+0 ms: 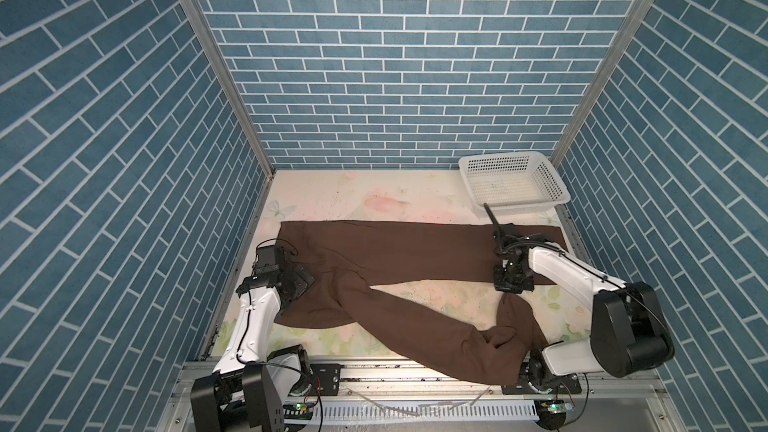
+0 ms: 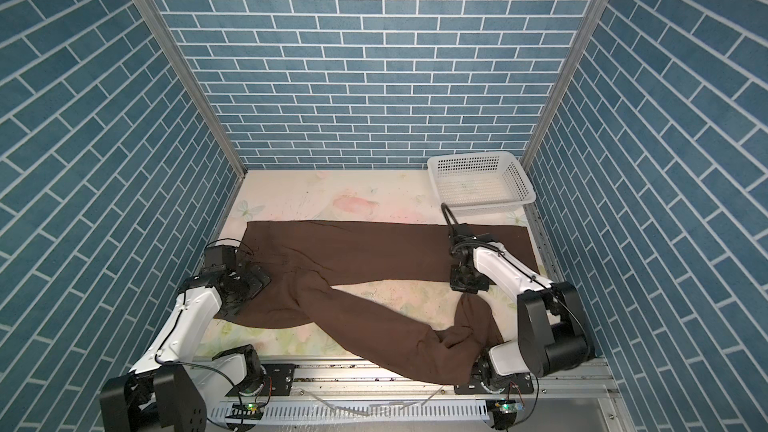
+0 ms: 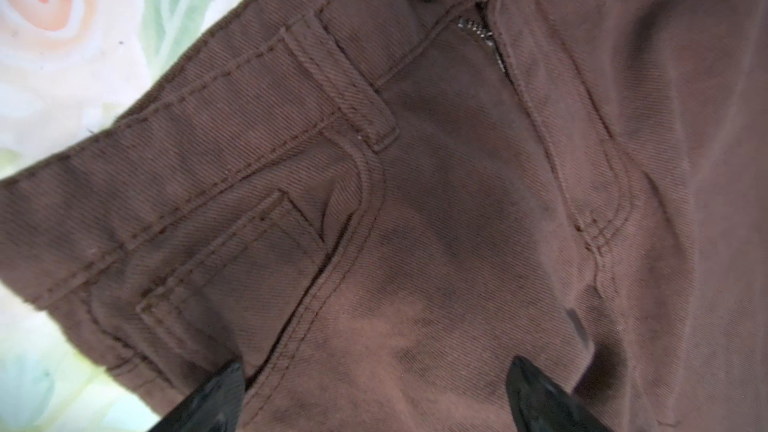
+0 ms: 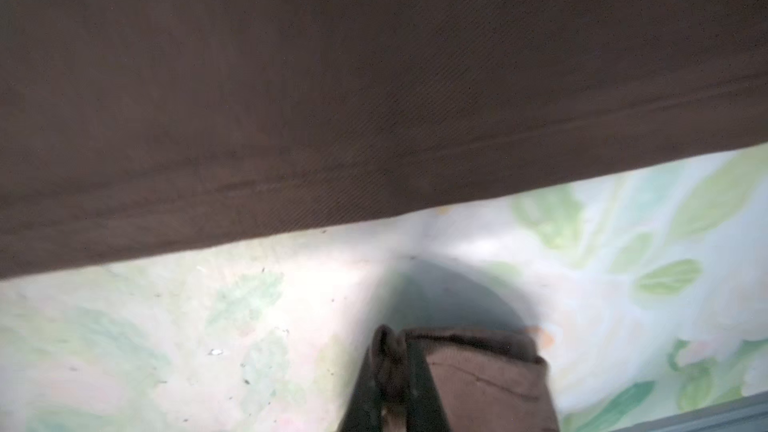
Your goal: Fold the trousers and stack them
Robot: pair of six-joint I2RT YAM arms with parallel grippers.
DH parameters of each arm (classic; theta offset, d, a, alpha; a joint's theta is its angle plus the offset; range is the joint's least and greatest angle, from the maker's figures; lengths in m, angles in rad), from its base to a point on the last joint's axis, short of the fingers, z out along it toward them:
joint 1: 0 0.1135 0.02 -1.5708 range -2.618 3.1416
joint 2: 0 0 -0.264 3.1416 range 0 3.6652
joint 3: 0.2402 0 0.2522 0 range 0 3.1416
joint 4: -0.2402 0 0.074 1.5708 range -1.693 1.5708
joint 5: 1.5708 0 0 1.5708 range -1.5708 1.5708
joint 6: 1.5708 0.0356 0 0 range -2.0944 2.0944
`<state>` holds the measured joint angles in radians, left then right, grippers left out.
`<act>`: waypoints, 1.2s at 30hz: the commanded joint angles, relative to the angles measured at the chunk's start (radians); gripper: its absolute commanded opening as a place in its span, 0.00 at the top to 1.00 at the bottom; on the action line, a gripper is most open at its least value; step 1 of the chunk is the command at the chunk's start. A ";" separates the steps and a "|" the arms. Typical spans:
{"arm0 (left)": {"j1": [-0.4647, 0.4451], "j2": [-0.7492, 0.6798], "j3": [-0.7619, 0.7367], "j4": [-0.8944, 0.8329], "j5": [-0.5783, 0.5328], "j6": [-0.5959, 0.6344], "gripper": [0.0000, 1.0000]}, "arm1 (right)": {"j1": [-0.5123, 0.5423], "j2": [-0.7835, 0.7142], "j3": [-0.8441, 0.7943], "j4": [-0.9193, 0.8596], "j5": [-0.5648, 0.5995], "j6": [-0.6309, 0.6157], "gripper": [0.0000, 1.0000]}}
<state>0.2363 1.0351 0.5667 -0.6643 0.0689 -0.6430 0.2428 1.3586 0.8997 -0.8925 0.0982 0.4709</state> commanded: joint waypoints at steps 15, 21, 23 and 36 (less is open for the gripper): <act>0.079 0.091 -0.070 0.092 -0.005 0.058 0.01 | -0.490 -0.272 0.228 -0.030 0.173 -0.004 1.00; 0.088 0.117 -0.080 0.117 0.015 0.060 0.01 | -0.505 -0.201 0.195 -0.034 0.023 -0.006 0.54; 0.089 0.121 -0.078 0.114 0.021 0.060 0.01 | -0.501 -0.228 0.142 -0.040 0.011 -0.001 0.50; 0.080 -0.037 -0.078 0.052 0.185 0.016 0.10 | -0.223 -0.292 -0.117 0.003 -0.067 0.116 0.70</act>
<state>0.3202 1.0470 0.4927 -0.5789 0.1677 -0.6048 -0.0654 1.0283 0.7982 -0.9176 0.0628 0.5198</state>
